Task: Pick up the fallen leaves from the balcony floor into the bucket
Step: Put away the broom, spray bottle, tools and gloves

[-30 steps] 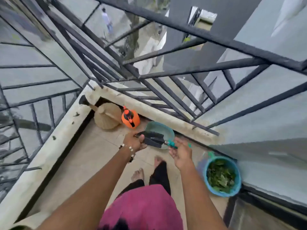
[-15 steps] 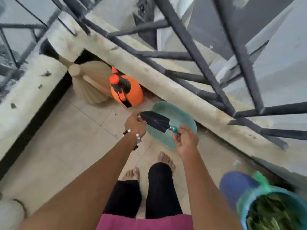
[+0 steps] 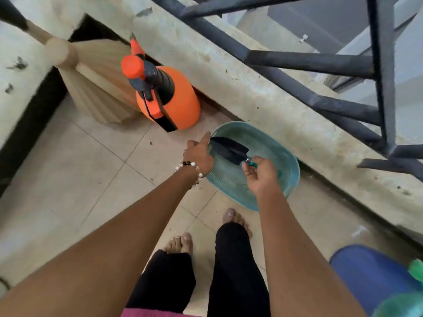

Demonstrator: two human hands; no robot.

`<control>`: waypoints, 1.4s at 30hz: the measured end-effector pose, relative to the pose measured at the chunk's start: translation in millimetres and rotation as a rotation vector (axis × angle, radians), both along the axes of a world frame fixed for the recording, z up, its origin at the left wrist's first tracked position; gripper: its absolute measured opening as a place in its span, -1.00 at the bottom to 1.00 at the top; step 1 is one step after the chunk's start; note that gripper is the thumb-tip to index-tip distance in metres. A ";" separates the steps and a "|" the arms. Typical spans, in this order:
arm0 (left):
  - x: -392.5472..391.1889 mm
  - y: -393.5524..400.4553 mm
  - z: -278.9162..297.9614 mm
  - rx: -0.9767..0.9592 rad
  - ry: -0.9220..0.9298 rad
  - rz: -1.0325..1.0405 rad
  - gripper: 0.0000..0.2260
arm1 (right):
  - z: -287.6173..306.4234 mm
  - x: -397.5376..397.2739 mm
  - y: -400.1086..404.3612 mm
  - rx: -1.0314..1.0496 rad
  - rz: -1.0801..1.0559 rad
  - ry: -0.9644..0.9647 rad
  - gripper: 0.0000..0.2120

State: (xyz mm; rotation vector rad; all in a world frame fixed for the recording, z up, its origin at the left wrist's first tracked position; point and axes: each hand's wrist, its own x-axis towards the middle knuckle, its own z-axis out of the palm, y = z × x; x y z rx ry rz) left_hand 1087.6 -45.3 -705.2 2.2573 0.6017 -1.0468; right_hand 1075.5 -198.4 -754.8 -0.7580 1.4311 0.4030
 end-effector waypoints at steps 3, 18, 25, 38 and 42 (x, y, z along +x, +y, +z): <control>-2.0 0.9 15.6 0.001 0.012 0.014 -0.38 | 14.3 -6.0 -0.6 0.010 0.027 0.007 -0.89; -70.8 18.7 285.3 -0.079 0.021 0.327 -0.72 | 312.1 -42.5 27.0 -0.147 0.789 -0.158 -0.82; -128.4 53.9 436.1 -0.033 -0.069 0.507 -0.73 | 468.5 -64.3 57.0 -0.514 1.446 -0.462 -0.76; -283.0 146.9 563.1 0.351 -0.206 0.665 -0.70 | 616.2 -120.8 185.4 -1.018 2.428 -1.110 -0.76; -357.5 184.4 585.2 0.465 -0.215 0.784 -0.69 | 627.2 -173.7 248.0 -0.977 2.559 -1.305 -0.72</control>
